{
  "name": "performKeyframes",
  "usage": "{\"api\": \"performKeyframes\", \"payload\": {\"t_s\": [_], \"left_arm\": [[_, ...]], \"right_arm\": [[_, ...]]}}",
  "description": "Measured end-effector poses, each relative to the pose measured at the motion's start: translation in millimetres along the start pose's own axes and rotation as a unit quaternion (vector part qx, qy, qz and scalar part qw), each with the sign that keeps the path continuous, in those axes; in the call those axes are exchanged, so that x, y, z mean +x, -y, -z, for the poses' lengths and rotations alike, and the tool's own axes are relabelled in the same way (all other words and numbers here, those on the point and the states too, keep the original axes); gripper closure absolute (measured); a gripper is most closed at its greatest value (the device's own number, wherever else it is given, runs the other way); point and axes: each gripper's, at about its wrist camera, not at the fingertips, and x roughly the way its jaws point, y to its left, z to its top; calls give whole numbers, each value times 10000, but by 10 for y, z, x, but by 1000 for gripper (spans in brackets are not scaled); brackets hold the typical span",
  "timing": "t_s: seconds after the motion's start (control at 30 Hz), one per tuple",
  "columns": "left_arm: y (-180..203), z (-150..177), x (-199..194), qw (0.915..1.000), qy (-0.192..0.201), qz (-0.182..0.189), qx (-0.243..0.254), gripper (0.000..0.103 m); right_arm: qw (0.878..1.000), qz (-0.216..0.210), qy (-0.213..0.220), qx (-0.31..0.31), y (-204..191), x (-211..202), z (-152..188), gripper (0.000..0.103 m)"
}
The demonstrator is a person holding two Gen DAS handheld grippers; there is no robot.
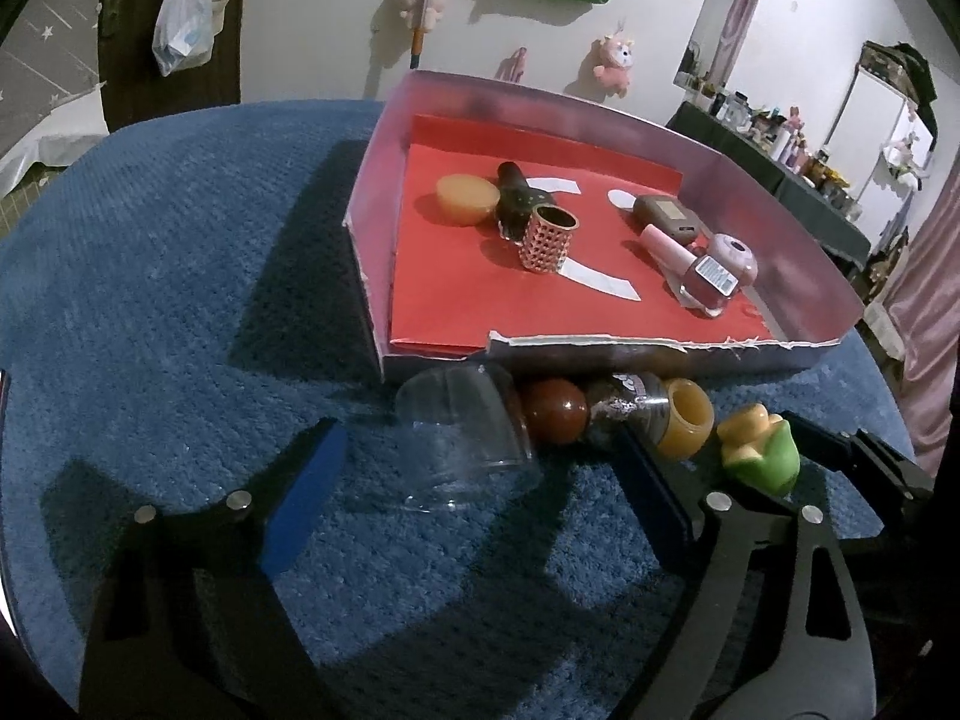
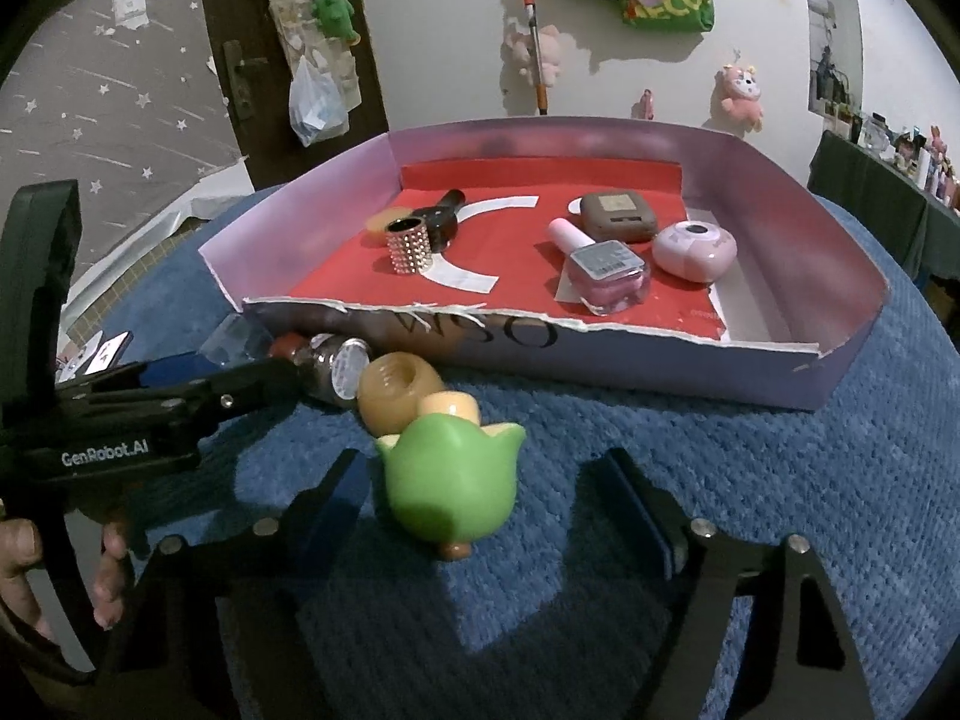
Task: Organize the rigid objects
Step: 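Move the left tool to the glass cup while the right tool approaches the green frog toy, then grasp the clear glass cup with the left tool while the right tool grasps the green frog toy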
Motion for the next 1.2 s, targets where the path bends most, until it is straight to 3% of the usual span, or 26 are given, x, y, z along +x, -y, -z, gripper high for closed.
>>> {"api": "performKeyframes", "payload": {"t_s": [0.13, 0.2, 0.33, 0.43, 0.53, 0.8, 1.2], "left_arm": [[-1, 5, -8, 9999, 31, 105, -50, 24], [6, 4, -18, 9997, 38, 218, -69, 34], [24, 13, -30, 9994, 46, 336, -59, 42], [0, 17, -35, 9982, 5, 584, -159, 55], [15, 29, -39, 9986, -27, 520, -105, 65], [57, 96, -83, 9989, -53, 470, -35, 65], [252, 264, -192, 9967, -124, 788, 116, 65]], "right_arm": [[10000, 21, -34, -20, -31, 30, -32, 28], [9999, 79, -43, -79, -67, 43, -39, 31], [9999, 114, -30, -122, -87, 39, -35, 42], [9999, 69, -20, -106, -89, 27, -29, 48], [9999, 26, -16, -125, -96, 10, -16, 51], [9999, 39, 32, -134, -103, -53, 29, 51], [9995, 173, 191, -189, -90, -249, 99, 51]]}}
